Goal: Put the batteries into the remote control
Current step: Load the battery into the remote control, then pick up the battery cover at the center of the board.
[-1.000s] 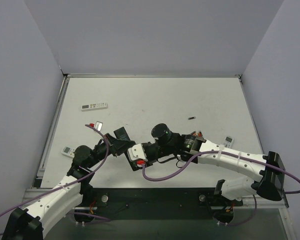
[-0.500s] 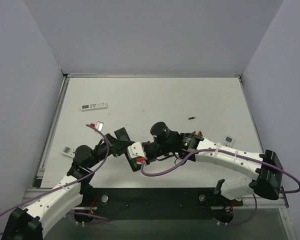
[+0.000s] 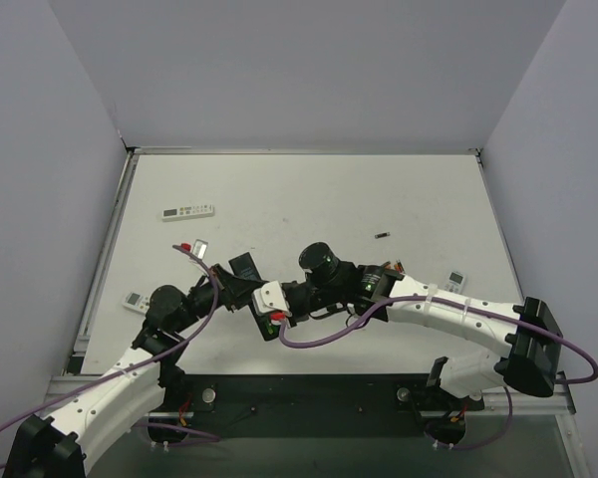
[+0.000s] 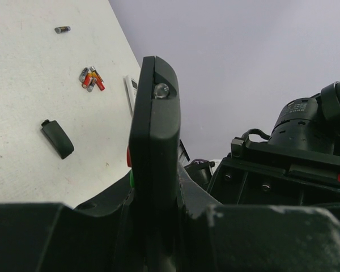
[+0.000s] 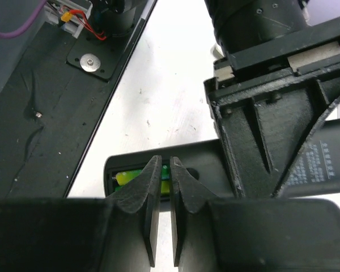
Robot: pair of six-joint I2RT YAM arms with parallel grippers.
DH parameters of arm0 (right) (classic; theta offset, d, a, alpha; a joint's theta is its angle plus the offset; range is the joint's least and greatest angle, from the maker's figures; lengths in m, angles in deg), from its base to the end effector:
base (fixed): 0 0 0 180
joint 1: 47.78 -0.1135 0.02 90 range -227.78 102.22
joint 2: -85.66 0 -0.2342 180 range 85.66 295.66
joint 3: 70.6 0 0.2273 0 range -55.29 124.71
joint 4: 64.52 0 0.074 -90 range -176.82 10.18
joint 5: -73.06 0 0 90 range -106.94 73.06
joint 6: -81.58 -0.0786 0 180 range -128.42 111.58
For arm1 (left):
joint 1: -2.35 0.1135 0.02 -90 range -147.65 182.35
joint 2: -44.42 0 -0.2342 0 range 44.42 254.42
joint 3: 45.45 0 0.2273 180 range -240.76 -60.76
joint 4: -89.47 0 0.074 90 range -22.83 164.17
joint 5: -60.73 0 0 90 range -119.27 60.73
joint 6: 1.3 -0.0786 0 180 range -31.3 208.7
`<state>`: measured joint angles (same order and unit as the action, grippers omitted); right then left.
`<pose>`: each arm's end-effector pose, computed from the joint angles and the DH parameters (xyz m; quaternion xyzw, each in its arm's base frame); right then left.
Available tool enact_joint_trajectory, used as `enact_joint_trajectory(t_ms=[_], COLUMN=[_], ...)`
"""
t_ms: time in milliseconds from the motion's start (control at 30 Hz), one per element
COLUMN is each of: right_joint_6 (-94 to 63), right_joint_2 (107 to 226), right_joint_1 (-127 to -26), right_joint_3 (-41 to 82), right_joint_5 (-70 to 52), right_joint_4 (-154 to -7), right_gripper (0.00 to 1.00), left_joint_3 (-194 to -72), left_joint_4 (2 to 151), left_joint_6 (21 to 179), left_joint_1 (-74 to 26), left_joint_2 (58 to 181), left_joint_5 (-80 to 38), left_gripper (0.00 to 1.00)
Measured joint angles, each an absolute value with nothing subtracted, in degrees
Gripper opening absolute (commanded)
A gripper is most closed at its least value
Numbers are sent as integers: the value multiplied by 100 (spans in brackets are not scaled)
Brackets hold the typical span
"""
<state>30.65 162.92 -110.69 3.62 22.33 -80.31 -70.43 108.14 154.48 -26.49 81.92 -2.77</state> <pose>0.1028 0.3102 0.2864 -0.7183 0.3302 0.3806 0.4798 0.1579 -0.1270 0.2223 -0.0443 0.6709 -0.6362 0.3785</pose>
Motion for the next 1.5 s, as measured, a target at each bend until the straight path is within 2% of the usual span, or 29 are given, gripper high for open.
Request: enact_joint_trajectory(t_ms=[300,400,600,633,833,1067,1200,1367,1500], right_joint_6=[2962,2872,2308,2118,774,-1075,-2113,-2917,-3202], right_joint_2=[16351,16351,16080,15953,15144,14703,14775,15424,16379], right_joint_1=[-11124,-11170,-11336,-11351,-11314,-11006,-10687,-10283,-9931], right_joint_3=[87,39,-125,-154,-141,-20,-204,-322,-110], right_joint_5=[2318,2316,2086,1968,858,-1334,-2124,-2615,-2753], right_joint_4=[-7964,-8027,-7856,-7815,-7883,-9188,-9850,-10254,-10385], right_gripper=[8,12,36,49,67,72,70,66,62], left_joint_3=[-7196,-7205,-7205,-7183,-6687,-6258,-6258,-6258,-6258], left_joint_4=[10569,10554,10381,10414,10469,10255,10255,10211,10089], left_joint_6=[14991,14864,14696,14670,14607,14618,14674,14720,14786], left_joint_1=[-2604,-2604,-2615,-2623,-2639,-2639,-2639,-2639,-2639], left_joint_2=[8201,8190,7923,7877,7827,7704,7495,7329,7252], left_joint_5=[-325,-340,-572,-668,-1234,-1839,-2060,-2193,-2202], left_gripper=[0,0,0,0,0,0,0,0,0])
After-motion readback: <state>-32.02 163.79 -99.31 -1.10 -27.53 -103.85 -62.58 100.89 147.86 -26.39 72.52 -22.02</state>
